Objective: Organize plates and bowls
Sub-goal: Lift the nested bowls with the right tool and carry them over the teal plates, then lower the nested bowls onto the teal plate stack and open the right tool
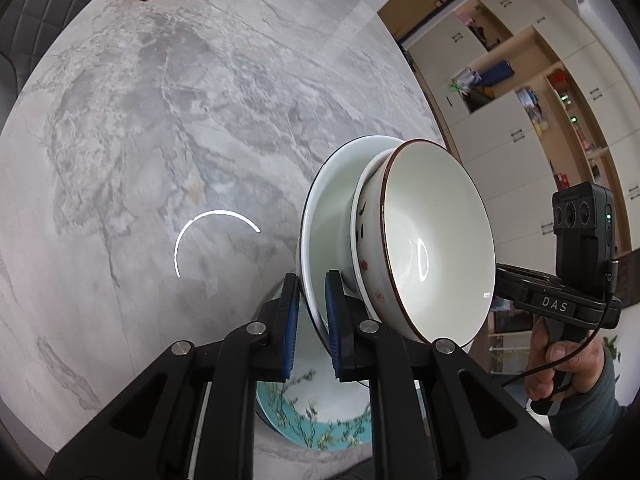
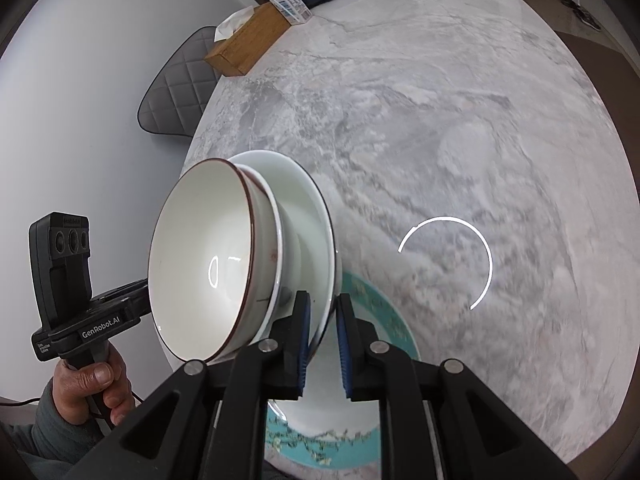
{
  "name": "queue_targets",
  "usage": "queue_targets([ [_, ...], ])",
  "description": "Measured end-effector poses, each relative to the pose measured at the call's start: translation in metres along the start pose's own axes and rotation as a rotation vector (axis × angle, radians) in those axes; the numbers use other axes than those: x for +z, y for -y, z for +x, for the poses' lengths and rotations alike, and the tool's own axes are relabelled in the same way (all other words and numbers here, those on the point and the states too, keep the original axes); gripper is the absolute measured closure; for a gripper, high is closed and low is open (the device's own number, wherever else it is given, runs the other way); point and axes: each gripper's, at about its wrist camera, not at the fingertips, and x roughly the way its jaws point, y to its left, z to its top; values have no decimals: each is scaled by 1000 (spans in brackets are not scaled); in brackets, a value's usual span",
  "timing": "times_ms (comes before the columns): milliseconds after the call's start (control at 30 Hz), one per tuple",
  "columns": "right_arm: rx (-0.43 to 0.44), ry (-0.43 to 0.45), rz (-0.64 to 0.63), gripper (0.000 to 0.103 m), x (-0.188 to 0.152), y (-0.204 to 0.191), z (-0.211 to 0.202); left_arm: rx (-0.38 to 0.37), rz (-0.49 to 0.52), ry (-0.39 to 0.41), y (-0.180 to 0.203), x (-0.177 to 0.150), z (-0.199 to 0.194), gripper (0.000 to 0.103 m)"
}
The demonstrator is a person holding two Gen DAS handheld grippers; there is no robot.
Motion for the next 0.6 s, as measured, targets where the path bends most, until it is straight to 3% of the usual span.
queue_targets([
  [300,-17,-6,60,88,-47,12,3,10,54,-67,8,-41,8,91],
  [600,-42,-27,78,88,-68,23,13,36,82,-111,9,-62,25,91],
])
